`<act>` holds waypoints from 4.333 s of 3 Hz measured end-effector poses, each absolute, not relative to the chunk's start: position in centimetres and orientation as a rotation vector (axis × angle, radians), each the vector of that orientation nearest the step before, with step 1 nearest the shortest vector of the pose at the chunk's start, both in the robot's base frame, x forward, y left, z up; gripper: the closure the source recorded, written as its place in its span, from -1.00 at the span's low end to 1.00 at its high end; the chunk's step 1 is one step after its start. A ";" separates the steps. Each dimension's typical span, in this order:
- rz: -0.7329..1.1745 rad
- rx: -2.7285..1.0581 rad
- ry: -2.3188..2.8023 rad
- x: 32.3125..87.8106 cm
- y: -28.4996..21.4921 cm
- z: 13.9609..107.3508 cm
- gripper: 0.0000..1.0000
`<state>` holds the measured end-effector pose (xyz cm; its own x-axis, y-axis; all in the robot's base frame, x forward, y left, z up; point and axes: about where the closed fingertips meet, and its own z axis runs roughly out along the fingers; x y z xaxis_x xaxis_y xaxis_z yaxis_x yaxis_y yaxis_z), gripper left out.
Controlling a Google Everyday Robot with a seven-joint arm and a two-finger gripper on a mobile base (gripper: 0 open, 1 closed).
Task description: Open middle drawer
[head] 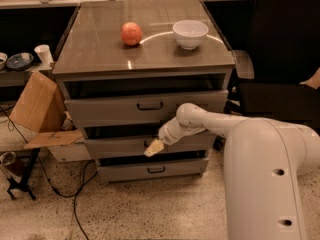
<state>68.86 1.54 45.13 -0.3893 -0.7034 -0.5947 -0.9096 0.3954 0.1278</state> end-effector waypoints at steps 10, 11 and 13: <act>0.665 -1.441 2.484 57.9 -7.3 42.6 -0.73; 0.683 -1.478 2.512 56.2 -8.6 42.5 -1.00; 0.696 -1.539 2.556 52.3 -10.9 41.9 -0.94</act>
Offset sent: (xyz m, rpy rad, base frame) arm -0.0332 -0.0348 -0.0132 -0.0025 0.0748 -0.0357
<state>52.33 -10.93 41.86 -0.4929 -0.8193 -0.2931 -0.8547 0.3927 0.3395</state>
